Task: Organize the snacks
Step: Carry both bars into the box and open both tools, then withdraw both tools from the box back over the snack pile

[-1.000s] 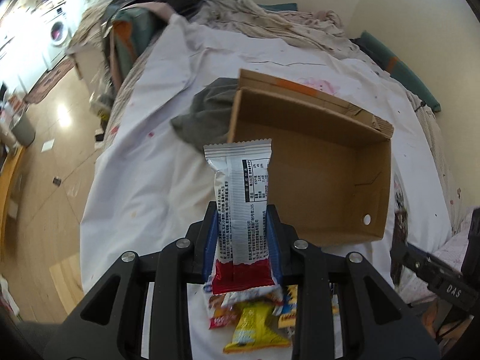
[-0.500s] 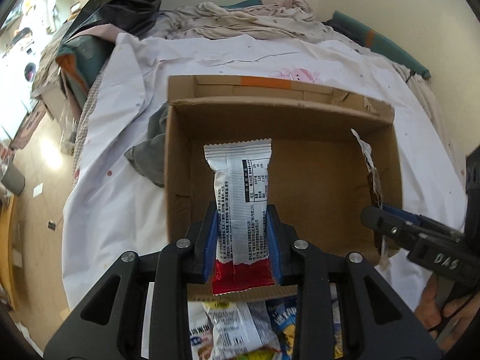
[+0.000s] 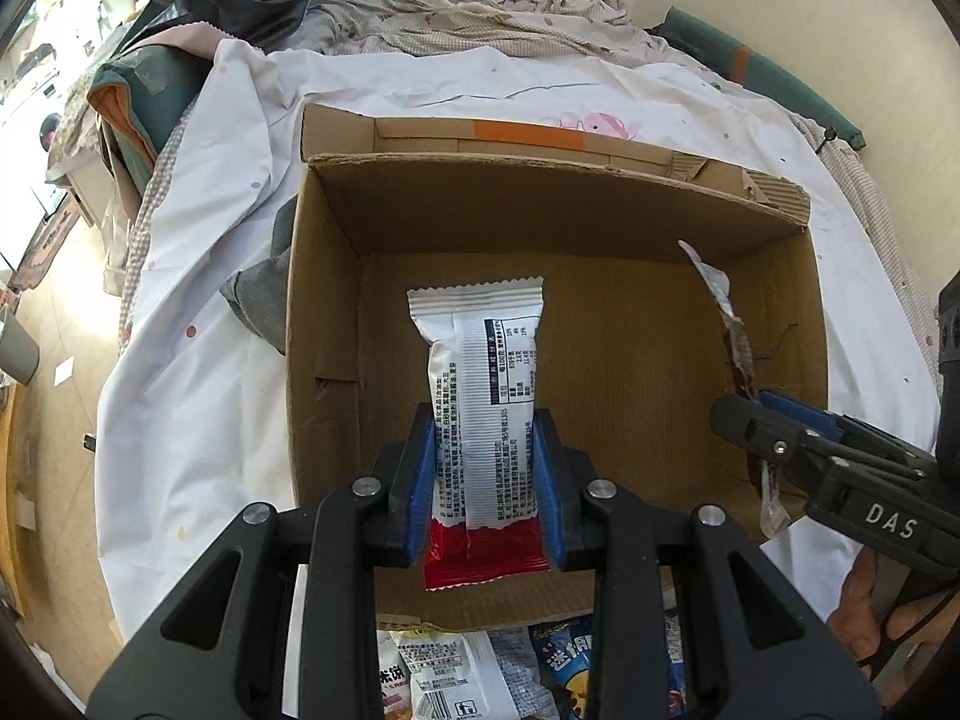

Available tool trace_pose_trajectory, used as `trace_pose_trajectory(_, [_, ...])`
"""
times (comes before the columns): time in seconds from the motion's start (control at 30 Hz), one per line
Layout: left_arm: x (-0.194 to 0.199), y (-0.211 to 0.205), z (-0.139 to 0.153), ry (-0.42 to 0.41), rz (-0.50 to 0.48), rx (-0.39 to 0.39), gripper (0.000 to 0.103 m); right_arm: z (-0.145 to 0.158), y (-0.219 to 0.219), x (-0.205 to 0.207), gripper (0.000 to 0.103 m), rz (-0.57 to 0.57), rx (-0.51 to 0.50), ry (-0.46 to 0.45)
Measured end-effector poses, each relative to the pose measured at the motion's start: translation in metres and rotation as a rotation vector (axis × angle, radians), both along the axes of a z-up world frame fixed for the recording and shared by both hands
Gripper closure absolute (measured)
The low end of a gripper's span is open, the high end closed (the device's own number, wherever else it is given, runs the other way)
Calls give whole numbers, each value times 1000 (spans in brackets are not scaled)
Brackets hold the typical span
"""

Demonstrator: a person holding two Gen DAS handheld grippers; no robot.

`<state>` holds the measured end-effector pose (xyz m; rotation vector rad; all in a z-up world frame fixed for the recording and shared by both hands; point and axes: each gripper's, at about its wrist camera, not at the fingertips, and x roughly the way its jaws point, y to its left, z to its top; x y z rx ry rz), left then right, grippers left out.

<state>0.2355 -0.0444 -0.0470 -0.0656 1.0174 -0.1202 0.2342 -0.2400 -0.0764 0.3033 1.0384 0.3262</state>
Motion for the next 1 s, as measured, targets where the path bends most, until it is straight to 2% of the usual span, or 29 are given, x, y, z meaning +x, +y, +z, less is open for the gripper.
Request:
trace_pose_trajectory(0.4, [1, -2, 0, 4, -1, -17, 74, 1, 4, 2, 41, 10, 31, -9])
trace_pose_trajectory(0.47, [1, 0, 0, 11, -1, -29, 64, 4, 1, 1, 25, 0, 55, -20])
trace_pose_trajectory(0.5, [1, 0, 0, 11, -1, -35, 52, 6, 0, 1, 12, -6, 63, -30])
trace_pose_trajectory(0.53, [1, 1, 1, 11, -1, -39, 36, 9, -2, -1, 8, -19, 73, -51])
trace_pose_trajectory(0.6, [-1, 4, 3, 2, 9, -55, 21, 13, -3, -2, 8, -23, 77, -71])
trace_pose_trajectory(0.63, [-2, 6, 4, -9, 15, -60, 19, 14, -3, -2, 8, -18, 80, -72])
trace_pose_trajectory(0.8, [-3, 10, 6, -27, 29, -70, 18, 16, -7, -1, 8, -27, 92, -60])
trace_pose_trajectory(1.0, [-12, 12, 16, -79, 41, -44, 18, 27, -8, -6, 8, -38, 92, -92])
